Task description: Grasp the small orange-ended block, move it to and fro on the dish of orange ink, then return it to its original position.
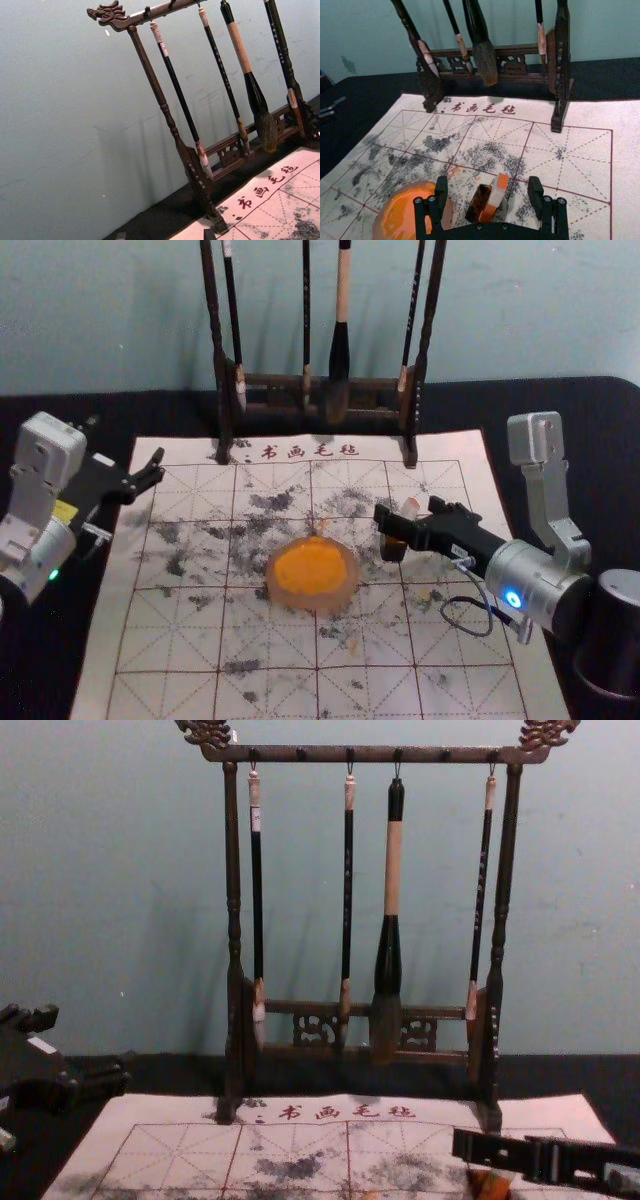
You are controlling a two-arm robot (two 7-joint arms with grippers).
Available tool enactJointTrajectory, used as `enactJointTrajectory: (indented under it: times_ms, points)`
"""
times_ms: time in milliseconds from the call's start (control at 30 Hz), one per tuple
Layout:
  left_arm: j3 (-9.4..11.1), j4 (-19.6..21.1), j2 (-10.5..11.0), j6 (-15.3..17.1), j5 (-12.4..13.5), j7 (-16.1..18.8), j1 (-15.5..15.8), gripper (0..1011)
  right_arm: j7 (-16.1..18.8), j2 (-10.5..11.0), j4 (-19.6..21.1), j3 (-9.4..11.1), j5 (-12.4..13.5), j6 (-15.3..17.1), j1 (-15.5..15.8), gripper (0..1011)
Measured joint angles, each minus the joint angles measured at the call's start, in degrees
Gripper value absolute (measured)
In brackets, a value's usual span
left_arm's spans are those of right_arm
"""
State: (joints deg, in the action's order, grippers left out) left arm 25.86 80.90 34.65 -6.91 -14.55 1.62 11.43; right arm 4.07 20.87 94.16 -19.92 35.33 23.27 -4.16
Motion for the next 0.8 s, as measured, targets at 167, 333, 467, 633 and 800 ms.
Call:
enactJointTrajectory:
  times_ms: [167, 333, 467, 633, 800]
  points:
    - [0.0, 0.0, 0.0, 0.0, 0.0, 0.0, 0.0, 1001, -1.27, -1.72, -1.15, 0.1, -1.04, 0.93, -0.97, 1000]
    - [0.0, 0.0, 0.0, 0.0, 0.0, 0.0, 0.0, 1001, -1.74, -2.49, -1.78, 0.15, -2.12, 1.27, -1.33, 1002]
    - [0.0, 0.0, 0.0, 0.0, 0.0, 0.0, 0.0, 1001, -1.69, -2.78, -2.14, 0.15, -2.92, 1.41, -1.46, 1002]
    - [0.0, 0.0, 0.0, 0.0, 0.0, 0.0, 0.0, 1001, -1.49, -3.29, -2.55, 0.16, -3.95, 1.45, -1.63, 1002]
    - [0.0, 0.0, 0.0, 0.0, 0.0, 0.0, 0.0, 1001, -1.2, -3.78, -2.88, 0.15, -4.98, 1.26, -1.74, 1002]
